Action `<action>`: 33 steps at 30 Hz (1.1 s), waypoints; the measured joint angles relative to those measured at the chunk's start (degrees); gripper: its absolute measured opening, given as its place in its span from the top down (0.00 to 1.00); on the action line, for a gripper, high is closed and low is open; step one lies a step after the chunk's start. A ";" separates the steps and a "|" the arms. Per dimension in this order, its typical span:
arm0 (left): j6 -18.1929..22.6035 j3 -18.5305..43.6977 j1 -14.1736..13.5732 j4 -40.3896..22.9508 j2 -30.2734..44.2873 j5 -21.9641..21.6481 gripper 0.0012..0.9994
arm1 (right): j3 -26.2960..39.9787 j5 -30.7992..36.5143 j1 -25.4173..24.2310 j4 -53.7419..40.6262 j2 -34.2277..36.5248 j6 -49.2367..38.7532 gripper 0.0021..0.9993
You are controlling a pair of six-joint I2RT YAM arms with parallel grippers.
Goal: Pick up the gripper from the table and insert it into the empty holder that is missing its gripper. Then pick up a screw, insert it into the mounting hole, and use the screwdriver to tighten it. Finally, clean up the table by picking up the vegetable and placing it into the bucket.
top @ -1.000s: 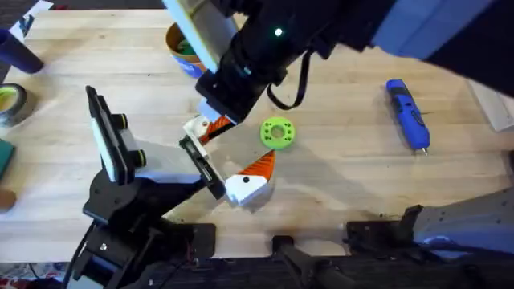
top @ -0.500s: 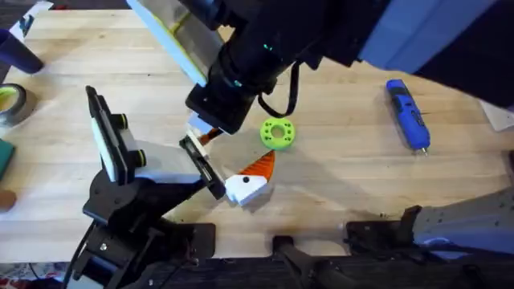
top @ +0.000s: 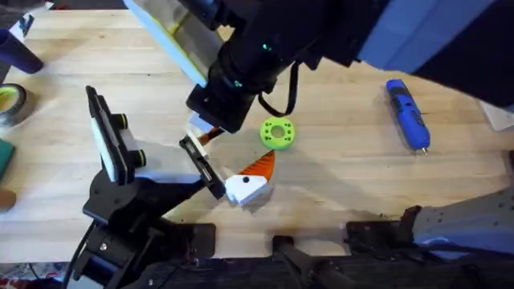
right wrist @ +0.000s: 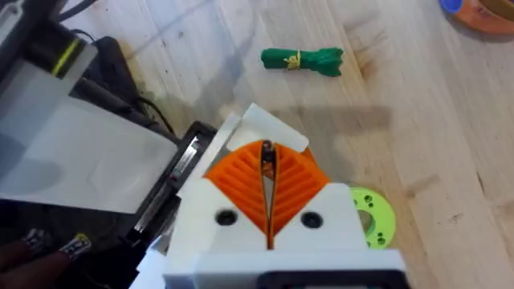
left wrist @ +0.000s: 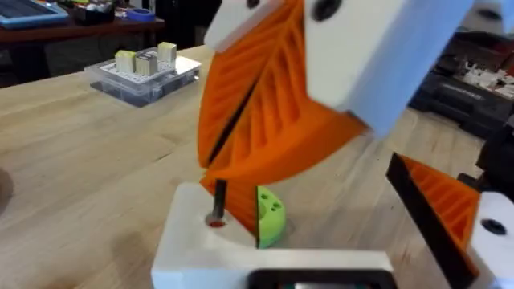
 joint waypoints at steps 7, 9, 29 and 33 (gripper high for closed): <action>-0.22 0.00 0.00 -0.03 -0.01 -0.01 0.01 | 0.07 0.00 -0.01 0.04 1.60 -0.01 1.00; -0.47 0.00 0.00 -0.04 0.00 -0.01 0.01 | 0.28 0.01 -0.02 0.25 1.99 -0.01 1.00; -0.85 0.00 0.00 -0.04 0.02 -0.11 0.01 | 0.52 1.29 0.04 0.13 3.28 -0.69 0.73; -0.87 0.00 0.02 -0.04 0.02 -0.20 0.01 | 0.63 3.51 -0.46 0.30 3.28 -0.89 0.13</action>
